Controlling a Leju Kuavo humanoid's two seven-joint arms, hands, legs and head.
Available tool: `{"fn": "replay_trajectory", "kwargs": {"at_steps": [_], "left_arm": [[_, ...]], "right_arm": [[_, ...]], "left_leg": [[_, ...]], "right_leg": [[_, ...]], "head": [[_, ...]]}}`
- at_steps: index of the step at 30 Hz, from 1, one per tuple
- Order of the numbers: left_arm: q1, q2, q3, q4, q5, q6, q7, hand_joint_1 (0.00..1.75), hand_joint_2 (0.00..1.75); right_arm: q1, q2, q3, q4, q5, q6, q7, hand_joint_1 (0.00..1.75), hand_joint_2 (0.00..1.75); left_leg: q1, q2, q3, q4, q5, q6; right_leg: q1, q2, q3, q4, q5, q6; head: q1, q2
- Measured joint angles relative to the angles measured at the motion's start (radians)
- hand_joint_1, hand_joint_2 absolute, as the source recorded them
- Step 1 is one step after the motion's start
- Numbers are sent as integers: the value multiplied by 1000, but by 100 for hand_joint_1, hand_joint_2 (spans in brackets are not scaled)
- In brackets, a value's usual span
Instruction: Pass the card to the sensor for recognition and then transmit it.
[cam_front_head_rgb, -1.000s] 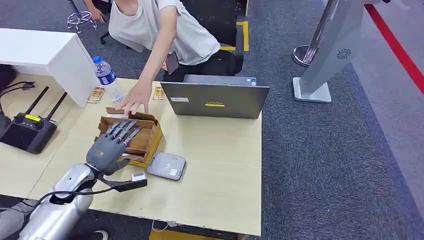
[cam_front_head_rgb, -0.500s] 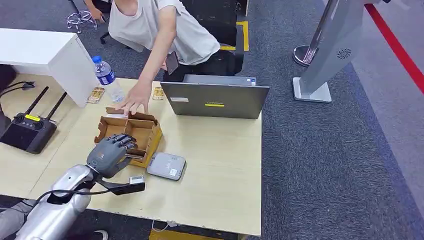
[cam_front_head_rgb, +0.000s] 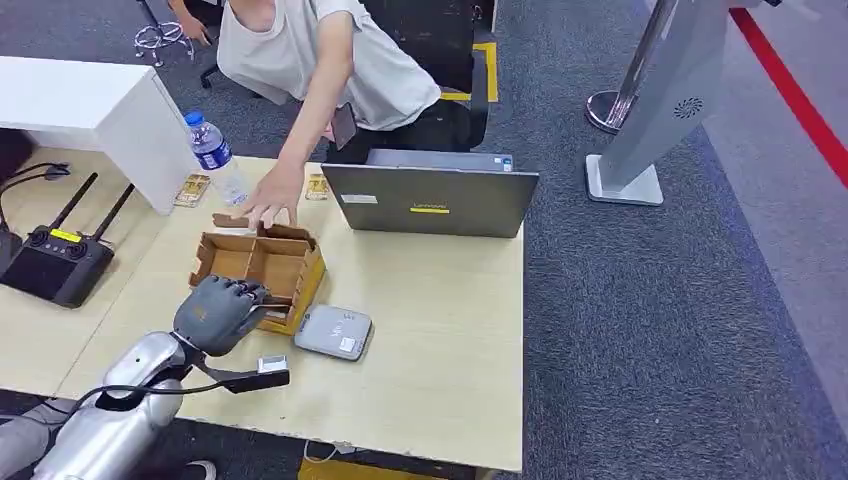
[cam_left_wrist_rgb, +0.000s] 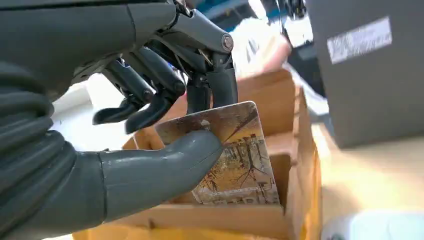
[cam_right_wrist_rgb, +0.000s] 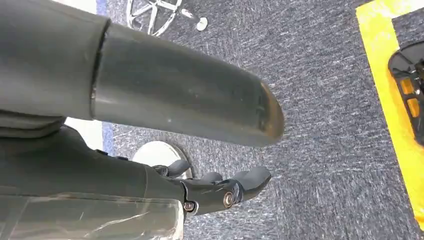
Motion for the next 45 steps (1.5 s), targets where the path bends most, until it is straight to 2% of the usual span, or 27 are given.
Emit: {"fn": "replay_trajectory", "kwargs": {"at_steps": [2,3,5,8,11,15,19,21,22,24,26,29,35,39,43,44,45], "left_arm": [[18,-10,2,-23,4,86,-24,175,175],[35,-16,8,-51,6,154,-40,175,175],[67,-35,24,-118,18,246,-68,175,175],[129,-65,45,-253,48,371,-157,175,175],[190,-127,89,-430,53,396,-235,175,175],[223,-164,122,-556,56,399,-241,175,175],[232,-192,135,-635,92,399,-242,175,175],[213,-221,151,-663,110,400,-241,175,175],[191,-230,158,-661,100,399,-231,175,175],[103,-256,170,-606,37,398,-159,175,175],[-5,-269,172,-491,14,383,-85,175,175],[-150,-292,172,-334,22,361,-39,175,175],[-370,-327,161,-88,-23,220,99,175,175],[-458,-337,148,10,-25,186,124,175,175],[-495,-344,142,66,-28,176,131,175,175],[-500,-345,142,75,-28,174,132,0,175],[-503,-346,142,83,-28,171,133,0,175]], "right_arm": [[1,0,0,0,0,-4,4,0,0],[1,0,0,0,0,-8,6,0,0],[1,0,0,0,0,-11,10,0,0],[1,0,0,0,0,-14,16,0,0],[1,0,1,0,0,-14,17,0,0],[0,0,1,0,0,-15,18,0,0],[-2,0,5,0,0,-13,21,0,0],[-7,0,12,0,0,-8,27,0,0],[-11,0,18,0,0,-6,27,0,0],[-25,3,40,0,0,5,31,0,0],[-44,7,62,0,0,15,34,0,0],[-63,13,89,0,0,29,34,0,0],[-76,16,129,0,0,35,35,0,0],[-77,17,137,0,0,42,33,0,0],[-78,18,142,0,0,43,33,0,0],[-78,18,144,0,0,43,33,0,0],[-78,18,146,0,0,43,33,0,0]], "left_leg": [[0,0,0,0,0,0],[0,0,0,0,0,0],[0,0,0,0,0,0],[0,0,0,0,-1,1],[-1,0,-1,0,-1,2],[-1,0,0,0,-2,3],[0,-1,0,0,-1,2],[-1,-1,0,0,-1,2],[-1,-2,0,0,-1,2],[-1,-4,0,0,1,2],[-1,-5,0,0,3,2],[-1,-4,-1,0,6,1],[-1,-3,-2,1,7,0],[-1,-3,-2,1,6,0],[-1,-2,-3,1,6,1],[-1,-2,-3,1,6,1],[-1,-2,-3,1,6,1]], "right_leg": [[0,0,0,0,0,0],[0,0,0,0,0,0],[0,0,0,0,0,0],[0,0,0,0,0,0],[0,0,0,-1,-1,2],[-1,-1,1,-1,-1,2],[0,-1,1,-1,-1,2],[0,-1,1,-1,-1,2],[0,-2,1,-1,-1,2],[0,-5,1,-1,0,2],[0,-5,1,-1,2,1],[0,-4,0,0,5,1],[0,-3,-1,0,7,1],[0,-2,-1,0,7,1],[0,-2,-2,0,7,1],[0,-2,-2,0,7,1],[0,-2,-2,0,7,1]], "head": [[0,0],[0,0],[0,0],[0,0],[0,0],[1,0],[1,0],[1,0],[0,0],[1,0],[1,0],[0,0],[1,0],[1,0],[1,0],[1,0],[1,0]]}}
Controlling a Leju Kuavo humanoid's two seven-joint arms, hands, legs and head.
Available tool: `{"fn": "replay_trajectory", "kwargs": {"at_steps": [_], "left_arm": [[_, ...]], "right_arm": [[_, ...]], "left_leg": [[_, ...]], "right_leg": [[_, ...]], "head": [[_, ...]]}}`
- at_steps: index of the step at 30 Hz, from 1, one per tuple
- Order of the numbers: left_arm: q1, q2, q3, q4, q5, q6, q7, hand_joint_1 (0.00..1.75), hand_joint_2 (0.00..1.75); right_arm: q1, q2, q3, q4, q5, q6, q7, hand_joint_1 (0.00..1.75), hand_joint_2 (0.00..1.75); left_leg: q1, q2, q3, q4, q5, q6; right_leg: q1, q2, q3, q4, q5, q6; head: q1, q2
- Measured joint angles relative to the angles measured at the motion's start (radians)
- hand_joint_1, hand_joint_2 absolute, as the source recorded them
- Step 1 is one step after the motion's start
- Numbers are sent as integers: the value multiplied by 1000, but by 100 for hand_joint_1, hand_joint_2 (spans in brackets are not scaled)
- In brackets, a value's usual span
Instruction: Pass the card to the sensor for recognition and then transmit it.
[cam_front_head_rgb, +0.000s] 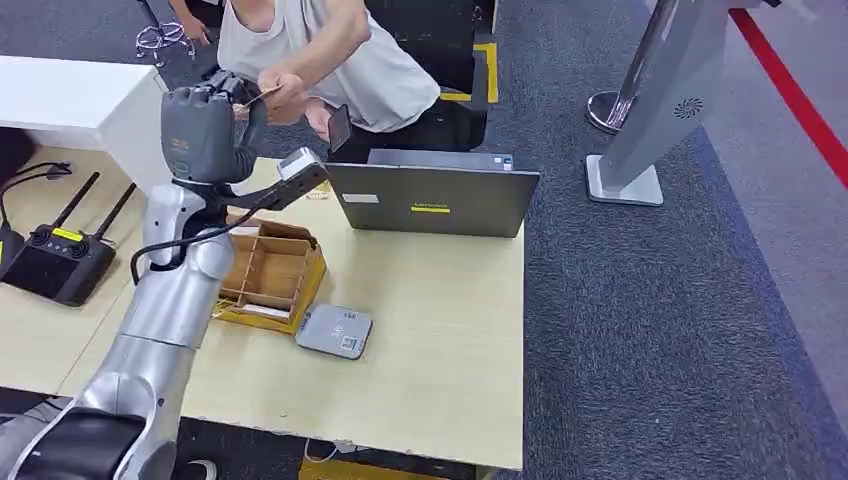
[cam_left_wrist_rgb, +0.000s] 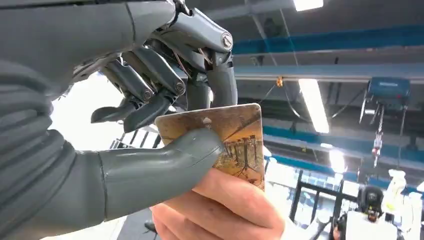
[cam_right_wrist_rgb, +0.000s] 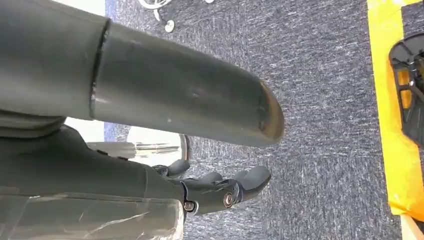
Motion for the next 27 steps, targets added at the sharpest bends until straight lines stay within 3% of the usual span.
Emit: {"fn": "replay_trajectory", "kwargs": {"at_steps": [6,11,15,18,23,25,27], "left_arm": [[-26,-2,-11,36,17,-78,7,0,175],[-20,16,-16,45,54,-75,-12,0,175],[2,83,-6,45,123,-24,-57,0,175],[16,143,49,46,181,1,-115,0,175],[29,193,95,58,167,-4,-115,0,175],[29,235,125,97,212,-13,-120,0,175],[24,300,203,183,274,46,-169,0,175]], "right_arm": [[1,0,1,0,0,1,-3,0,0],[4,0,0,0,0,0,-4,0,0],[8,0,0,1,0,-1,-7,0,0],[11,0,0,2,0,-1,-7,0,0],[9,0,0,3,0,-2,-7,0,0],[8,0,0,3,0,-4,-8,0,0],[12,0,1,3,0,-11,-8,0,0]], "left_leg": [[0,0,0,0,0,0],[0,0,-1,0,0,0],[1,2,-1,-1,0,0],[1,3,-1,-1,0,-1],[1,0,-3,-2,0,-1],[1,5,-2,-2,0,-1],[1,12,0,-2,-1,-3]], "right_leg": [[0,0,0,0,0,0],[0,0,0,0,0,0],[0,2,-1,1,0,0],[0,3,-2,1,-1,-1],[1,0,-1,1,-1,-1],[1,4,-1,2,0,-2],[1,12,-3,2,0,-2]], "head": [[0,0],[0,0],[0,0],[0,0],[2,0],[2,0],[2,0]]}}
